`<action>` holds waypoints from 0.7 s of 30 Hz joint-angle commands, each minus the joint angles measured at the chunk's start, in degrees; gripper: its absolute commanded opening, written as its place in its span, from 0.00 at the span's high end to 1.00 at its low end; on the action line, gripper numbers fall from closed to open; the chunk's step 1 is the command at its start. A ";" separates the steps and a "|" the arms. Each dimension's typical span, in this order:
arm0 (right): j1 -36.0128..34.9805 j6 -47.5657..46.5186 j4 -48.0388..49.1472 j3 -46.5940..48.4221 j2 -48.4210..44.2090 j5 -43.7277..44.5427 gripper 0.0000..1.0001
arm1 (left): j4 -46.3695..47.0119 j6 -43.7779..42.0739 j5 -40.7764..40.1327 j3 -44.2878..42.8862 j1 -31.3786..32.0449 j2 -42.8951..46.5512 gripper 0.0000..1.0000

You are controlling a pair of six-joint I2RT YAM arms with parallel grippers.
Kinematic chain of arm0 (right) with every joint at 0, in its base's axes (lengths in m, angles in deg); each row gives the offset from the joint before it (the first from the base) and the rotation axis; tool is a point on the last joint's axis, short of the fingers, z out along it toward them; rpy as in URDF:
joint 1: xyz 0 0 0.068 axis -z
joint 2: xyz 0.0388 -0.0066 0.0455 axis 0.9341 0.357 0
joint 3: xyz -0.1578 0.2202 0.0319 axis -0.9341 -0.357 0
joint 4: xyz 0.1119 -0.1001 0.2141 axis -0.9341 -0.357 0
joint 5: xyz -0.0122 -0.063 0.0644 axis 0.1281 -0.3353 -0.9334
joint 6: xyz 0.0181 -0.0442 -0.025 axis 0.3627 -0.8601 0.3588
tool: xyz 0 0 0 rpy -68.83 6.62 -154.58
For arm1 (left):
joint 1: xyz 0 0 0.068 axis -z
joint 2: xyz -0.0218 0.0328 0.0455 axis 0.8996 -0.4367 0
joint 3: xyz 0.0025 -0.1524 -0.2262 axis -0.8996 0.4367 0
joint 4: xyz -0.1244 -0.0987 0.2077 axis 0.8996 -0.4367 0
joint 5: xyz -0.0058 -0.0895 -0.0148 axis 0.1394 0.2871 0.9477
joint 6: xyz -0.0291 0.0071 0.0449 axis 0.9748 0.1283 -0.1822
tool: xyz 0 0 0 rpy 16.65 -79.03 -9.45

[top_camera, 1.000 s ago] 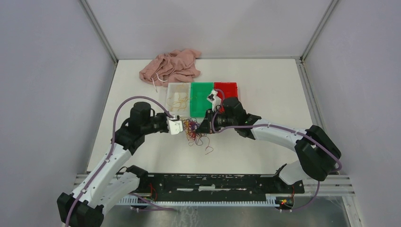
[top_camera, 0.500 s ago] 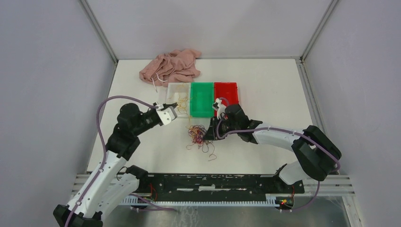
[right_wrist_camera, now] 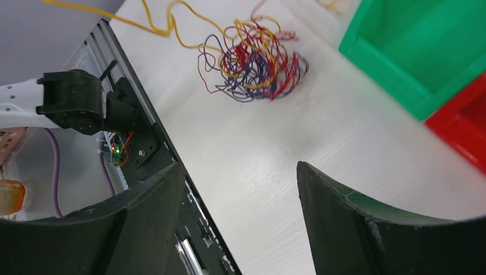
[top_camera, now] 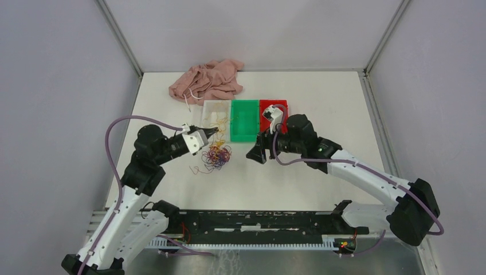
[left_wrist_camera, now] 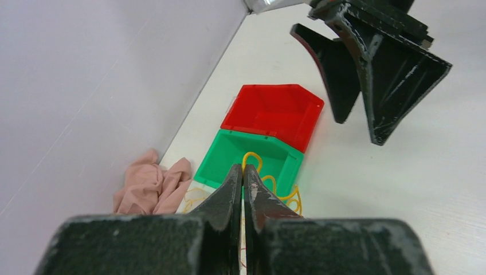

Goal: Untangle the cables
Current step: Untie the cable.

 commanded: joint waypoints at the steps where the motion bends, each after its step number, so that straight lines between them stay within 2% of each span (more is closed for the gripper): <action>1: -0.35 -4.75 5.85 3.80 -0.90 -1.62 0.22 | 1.54 5.80 5.26 -3.88 0.25 -0.05 0.97; 6: -1.62 -0.86 17.67 6.83 3.73 -4.61 0.24 | 1.04 8.06 7.01 -5.47 0.32 -0.82 0.97; 13: -6.18 0.12 24.42 10.33 11.42 -3.91 0.27 | 0.82 9.87 8.19 -7.40 0.65 -1.95 0.97; 21: -7.44 4.19 28.31 8.37 17.18 -1.05 0.44 | 1.87 11.80 10.01 -10.30 1.50 -3.29 0.97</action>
